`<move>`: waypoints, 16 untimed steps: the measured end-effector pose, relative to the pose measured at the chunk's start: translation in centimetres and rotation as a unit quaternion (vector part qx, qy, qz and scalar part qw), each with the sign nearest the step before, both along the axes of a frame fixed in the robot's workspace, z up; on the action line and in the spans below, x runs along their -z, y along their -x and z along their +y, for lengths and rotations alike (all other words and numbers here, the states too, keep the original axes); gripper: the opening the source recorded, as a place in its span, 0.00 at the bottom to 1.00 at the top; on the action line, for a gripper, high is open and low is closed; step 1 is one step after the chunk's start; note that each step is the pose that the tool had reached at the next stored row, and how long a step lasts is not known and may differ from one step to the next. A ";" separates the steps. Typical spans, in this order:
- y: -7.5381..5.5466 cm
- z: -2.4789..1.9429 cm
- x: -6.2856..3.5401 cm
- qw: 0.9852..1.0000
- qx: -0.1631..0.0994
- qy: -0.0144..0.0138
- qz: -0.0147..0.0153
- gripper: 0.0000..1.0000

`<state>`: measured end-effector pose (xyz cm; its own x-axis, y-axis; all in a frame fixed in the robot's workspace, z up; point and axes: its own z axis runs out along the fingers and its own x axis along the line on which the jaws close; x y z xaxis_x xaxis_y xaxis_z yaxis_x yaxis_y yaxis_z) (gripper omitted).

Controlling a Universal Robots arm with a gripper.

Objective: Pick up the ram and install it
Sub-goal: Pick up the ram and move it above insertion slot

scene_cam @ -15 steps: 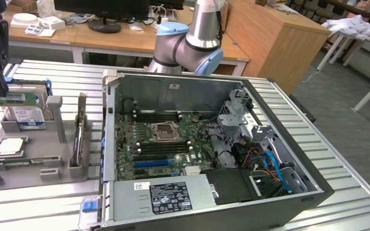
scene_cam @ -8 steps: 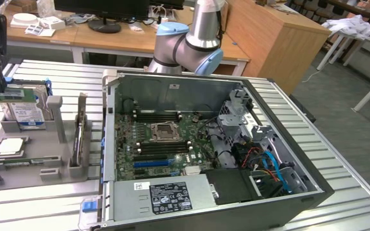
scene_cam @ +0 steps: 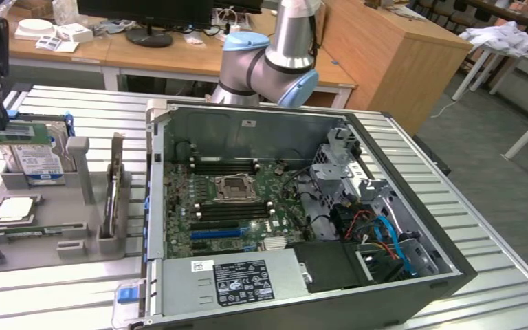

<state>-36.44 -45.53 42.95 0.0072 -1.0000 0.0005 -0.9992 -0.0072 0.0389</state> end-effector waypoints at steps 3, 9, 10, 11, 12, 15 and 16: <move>-0.2 0.00 0.01 1.000 0.000 0.000 0.000 0.12; -1.1 0.00 0.00 1.000 0.000 0.000 0.001 0.12; -1.3 0.00 0.01 1.000 0.000 0.000 0.001 0.12; -1.5 0.00 0.02 1.000 0.000 0.000 0.001 0.12; -1.7 0.00 0.01 1.000 0.000 0.000 0.001 0.12; -2.3 0.00 0.01 1.000 0.000 0.000 0.002 0.12; -2.5 0.00 0.01 1.000 0.000 0.000 0.002 0.12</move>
